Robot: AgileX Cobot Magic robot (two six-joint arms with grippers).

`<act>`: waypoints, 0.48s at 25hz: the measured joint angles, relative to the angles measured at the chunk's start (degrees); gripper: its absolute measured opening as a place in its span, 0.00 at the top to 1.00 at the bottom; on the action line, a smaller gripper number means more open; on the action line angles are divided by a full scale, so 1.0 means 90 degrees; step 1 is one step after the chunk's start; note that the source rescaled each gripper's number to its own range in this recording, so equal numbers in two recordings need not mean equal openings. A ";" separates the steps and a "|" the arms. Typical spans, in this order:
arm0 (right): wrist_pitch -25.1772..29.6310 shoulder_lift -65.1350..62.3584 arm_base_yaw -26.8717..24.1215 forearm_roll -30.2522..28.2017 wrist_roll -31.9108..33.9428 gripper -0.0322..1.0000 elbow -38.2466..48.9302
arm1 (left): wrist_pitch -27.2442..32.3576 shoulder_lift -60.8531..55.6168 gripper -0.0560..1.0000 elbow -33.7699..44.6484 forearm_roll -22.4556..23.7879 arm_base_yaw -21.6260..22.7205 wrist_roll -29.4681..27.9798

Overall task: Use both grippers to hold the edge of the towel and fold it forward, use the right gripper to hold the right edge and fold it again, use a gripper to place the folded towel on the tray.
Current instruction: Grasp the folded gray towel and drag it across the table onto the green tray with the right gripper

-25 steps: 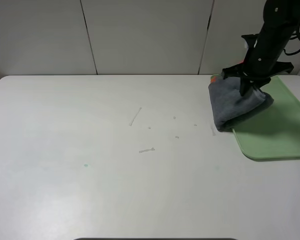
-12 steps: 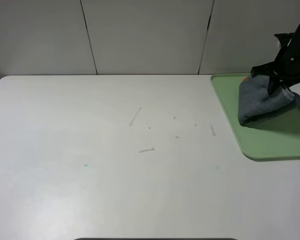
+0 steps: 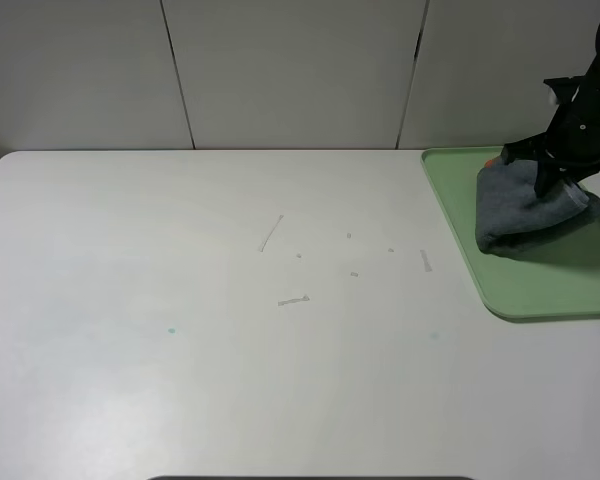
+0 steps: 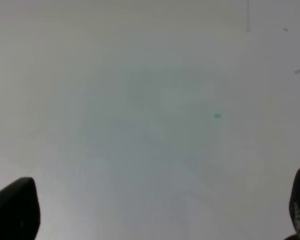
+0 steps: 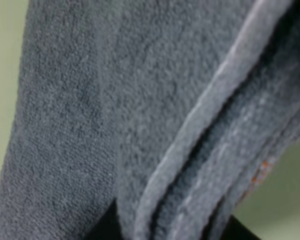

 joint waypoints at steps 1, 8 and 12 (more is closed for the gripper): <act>0.0016 0.0000 0.0000 -0.0027 0.0000 0.74 0.0000 | 0.0000 0.0000 0.00 0.0000 0.0000 0.0000 0.0000; 0.0094 0.0000 0.0000 -0.0319 0.0000 0.04 0.0000 | 0.0000 0.0000 0.00 0.0000 0.0000 0.0000 0.0000; 0.0094 0.0000 0.0008 -0.0331 -0.0006 0.01 0.0000 | 0.0000 0.0000 0.00 0.0000 0.0000 0.0000 0.0000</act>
